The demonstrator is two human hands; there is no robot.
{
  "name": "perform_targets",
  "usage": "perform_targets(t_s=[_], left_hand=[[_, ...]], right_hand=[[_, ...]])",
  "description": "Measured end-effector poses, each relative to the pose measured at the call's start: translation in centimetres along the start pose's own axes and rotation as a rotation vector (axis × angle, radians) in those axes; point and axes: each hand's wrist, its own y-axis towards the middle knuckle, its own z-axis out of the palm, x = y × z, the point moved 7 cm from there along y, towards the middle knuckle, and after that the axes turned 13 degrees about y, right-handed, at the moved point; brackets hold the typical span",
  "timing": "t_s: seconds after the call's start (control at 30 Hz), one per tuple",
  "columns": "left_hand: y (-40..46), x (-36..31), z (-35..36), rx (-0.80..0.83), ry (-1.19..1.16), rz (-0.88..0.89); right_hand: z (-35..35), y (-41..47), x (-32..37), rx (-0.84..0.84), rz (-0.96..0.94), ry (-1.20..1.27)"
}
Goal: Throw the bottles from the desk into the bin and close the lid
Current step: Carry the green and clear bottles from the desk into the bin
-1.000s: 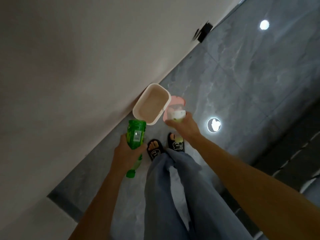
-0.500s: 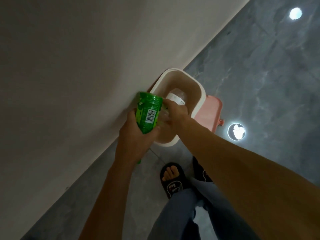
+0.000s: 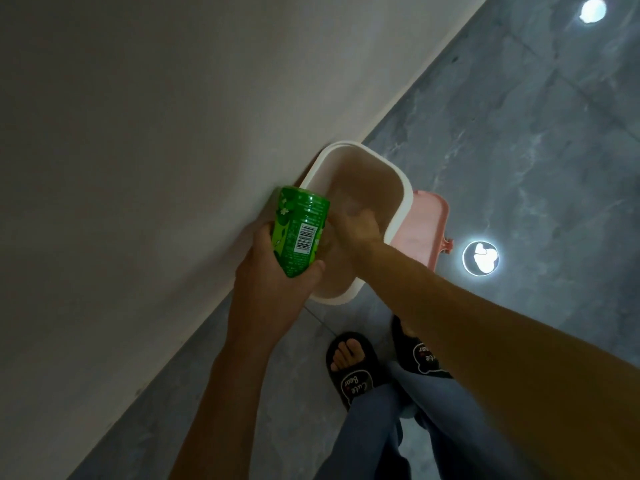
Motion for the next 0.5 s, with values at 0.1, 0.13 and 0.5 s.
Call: perform_targets(t_s=[0.1, 0.13, 0.5], left_hand=[[0.5, -1.9, -0.5, 0.005, -0.010, 0.018], [0.9, -2.5, -0.4, 0.011, -0.011, 0.025], [8.9, -2.5, 10.7, 0.110, 0.249, 0.138]], right_hand=[[-1.9, -3.6, 2.5, 0.109, -0.424, -0.441], [-2.8, -4.7, 2.9, 0.119, -0.581, -0.557], [-7.2, -2.3, 0.4, 0.166, -0.830, -1.054]])
